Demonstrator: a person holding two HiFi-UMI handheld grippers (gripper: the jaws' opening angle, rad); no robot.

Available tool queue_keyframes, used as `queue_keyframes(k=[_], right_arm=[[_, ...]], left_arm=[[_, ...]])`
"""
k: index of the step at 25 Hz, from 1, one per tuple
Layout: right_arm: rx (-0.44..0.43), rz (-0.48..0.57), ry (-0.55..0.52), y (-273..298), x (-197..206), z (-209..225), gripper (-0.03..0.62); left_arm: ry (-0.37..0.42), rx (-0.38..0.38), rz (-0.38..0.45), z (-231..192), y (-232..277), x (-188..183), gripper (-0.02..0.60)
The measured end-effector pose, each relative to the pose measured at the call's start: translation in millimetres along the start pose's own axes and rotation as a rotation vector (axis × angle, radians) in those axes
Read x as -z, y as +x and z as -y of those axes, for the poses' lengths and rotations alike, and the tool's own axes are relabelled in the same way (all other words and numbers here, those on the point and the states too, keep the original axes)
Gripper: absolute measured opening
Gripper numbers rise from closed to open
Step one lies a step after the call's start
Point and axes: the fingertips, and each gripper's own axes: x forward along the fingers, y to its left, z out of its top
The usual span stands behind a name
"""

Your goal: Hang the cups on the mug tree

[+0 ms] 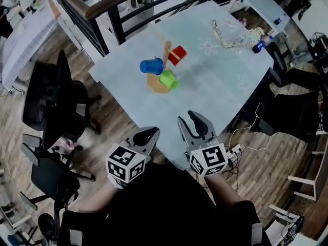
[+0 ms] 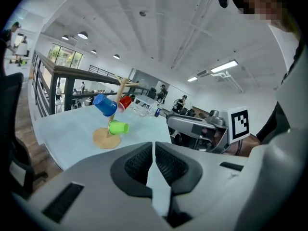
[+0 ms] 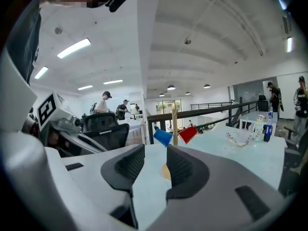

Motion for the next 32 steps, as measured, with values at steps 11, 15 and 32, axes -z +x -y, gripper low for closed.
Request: queue_keyframes(k=[11,15,32], right_arm=[[-0.127,0.156,0.109,-45,-29,-9,0.048],[-0.171,0.134,0.144,-49,-18,-14,0.040],[-0.106,0.076,0.120,-55,-7,12,0.031]], left_arm=[[0.106,-0.013,-0.056,40,21,-6,0.029],[0.115,-0.021,-0.052,43,26,-11,0.029],[0.111,-0.001,-0.032,53,45,-19,0.029]])
